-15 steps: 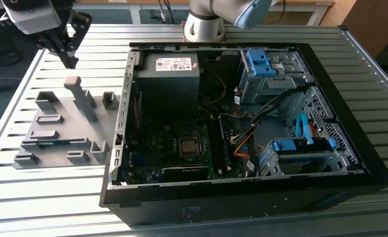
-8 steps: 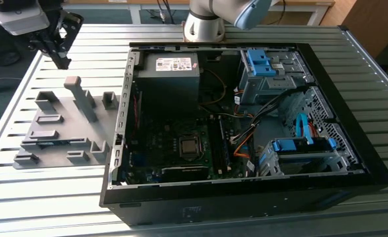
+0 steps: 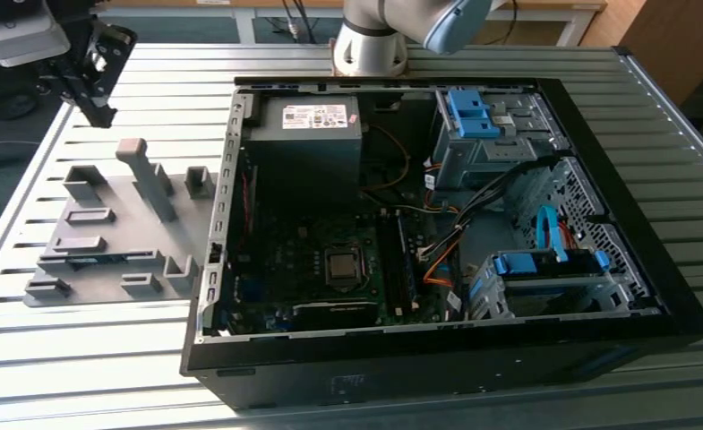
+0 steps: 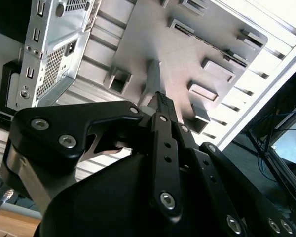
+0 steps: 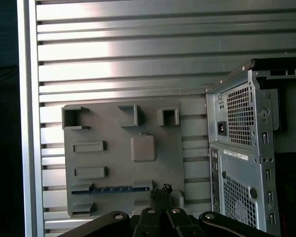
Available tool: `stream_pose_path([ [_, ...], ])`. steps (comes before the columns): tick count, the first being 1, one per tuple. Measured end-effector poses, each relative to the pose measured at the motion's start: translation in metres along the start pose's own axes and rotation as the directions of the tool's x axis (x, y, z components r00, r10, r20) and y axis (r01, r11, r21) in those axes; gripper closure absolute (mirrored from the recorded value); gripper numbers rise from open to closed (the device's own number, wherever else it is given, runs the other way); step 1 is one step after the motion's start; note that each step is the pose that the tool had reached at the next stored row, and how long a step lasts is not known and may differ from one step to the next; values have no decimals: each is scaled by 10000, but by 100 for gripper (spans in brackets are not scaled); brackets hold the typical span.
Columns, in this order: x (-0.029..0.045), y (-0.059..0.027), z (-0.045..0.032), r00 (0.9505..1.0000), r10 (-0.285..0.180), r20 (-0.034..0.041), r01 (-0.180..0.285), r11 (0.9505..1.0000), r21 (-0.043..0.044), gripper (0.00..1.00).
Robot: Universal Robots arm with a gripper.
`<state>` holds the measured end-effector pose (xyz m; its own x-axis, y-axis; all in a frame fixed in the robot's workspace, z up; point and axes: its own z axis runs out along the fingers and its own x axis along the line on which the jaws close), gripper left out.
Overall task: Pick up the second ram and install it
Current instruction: 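Reach for the second ram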
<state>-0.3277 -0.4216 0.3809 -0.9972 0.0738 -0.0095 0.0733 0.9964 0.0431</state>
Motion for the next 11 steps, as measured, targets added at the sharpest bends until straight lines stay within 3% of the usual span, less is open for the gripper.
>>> stream_pose_path([
  [11,135,-50,3,10000,-1,-1,1,10000,1,89],
])
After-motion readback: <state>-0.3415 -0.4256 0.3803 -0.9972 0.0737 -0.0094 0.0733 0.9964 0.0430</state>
